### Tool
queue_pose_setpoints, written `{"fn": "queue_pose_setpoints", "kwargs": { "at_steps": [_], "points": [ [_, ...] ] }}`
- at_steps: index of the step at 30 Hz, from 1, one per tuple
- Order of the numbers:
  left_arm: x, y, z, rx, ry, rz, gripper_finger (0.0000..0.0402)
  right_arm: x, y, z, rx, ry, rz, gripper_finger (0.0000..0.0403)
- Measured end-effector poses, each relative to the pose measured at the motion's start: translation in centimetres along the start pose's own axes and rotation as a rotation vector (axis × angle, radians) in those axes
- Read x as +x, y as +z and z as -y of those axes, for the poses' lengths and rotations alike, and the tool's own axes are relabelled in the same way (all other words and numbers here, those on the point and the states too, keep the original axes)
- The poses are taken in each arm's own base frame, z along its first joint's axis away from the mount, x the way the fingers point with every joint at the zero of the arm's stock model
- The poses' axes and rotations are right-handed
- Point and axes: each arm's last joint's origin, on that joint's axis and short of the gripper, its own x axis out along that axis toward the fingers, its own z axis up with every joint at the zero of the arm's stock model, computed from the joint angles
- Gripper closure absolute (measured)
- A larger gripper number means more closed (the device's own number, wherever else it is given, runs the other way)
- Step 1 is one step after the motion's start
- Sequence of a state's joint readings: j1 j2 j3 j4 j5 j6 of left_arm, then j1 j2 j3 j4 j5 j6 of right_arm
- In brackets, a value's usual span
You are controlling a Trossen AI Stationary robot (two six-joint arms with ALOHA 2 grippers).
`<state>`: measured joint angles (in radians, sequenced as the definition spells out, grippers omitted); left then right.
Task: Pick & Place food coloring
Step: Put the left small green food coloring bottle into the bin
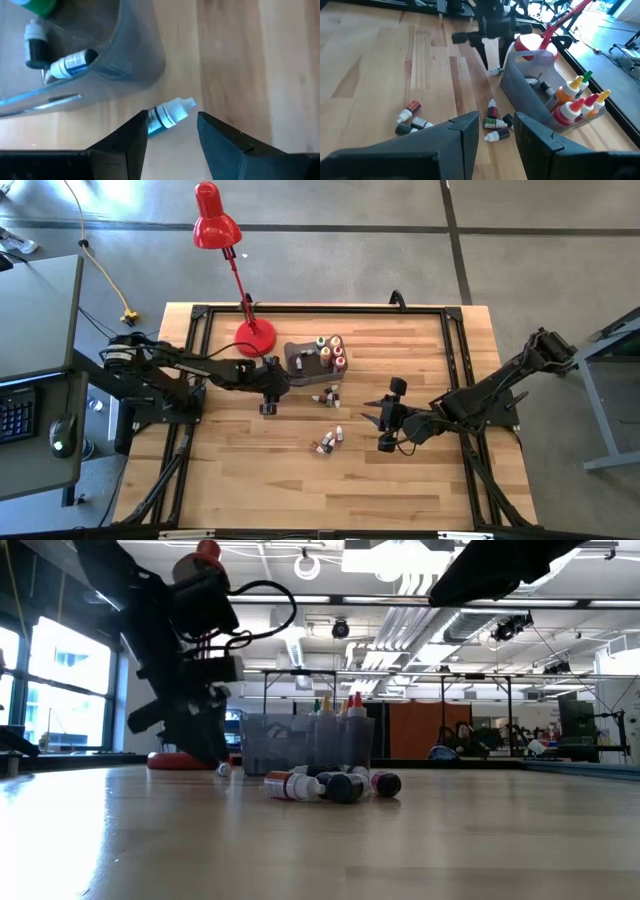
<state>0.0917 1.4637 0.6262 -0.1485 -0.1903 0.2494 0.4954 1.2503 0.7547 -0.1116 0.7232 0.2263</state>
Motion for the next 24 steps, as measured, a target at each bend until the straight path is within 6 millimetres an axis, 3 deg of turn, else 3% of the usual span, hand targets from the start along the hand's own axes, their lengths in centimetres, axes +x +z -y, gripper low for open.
{"fn": "queue_pose_setpoints", "kwargs": {
  "at_steps": [8,18,24],
  "points": [
    [1.0,-0.1,0.3,0.032,-0.028,-0.011,0.0236,0.0,0.0,0.0,-0.002,0.0,-0.001,0.0286],
    [0.9,-0.2,0.6,-0.22,-0.147,-0.032,0.0236,0.0,0.0,0.0,-0.002,0.0,-0.002,0.0286],
    [-0.6,2.2,-0.2,-0.308,-0.163,-0.13,0.0236,0.0,0.0,0.0,-0.005,0.0,-0.002,0.0286]
  ]
}}
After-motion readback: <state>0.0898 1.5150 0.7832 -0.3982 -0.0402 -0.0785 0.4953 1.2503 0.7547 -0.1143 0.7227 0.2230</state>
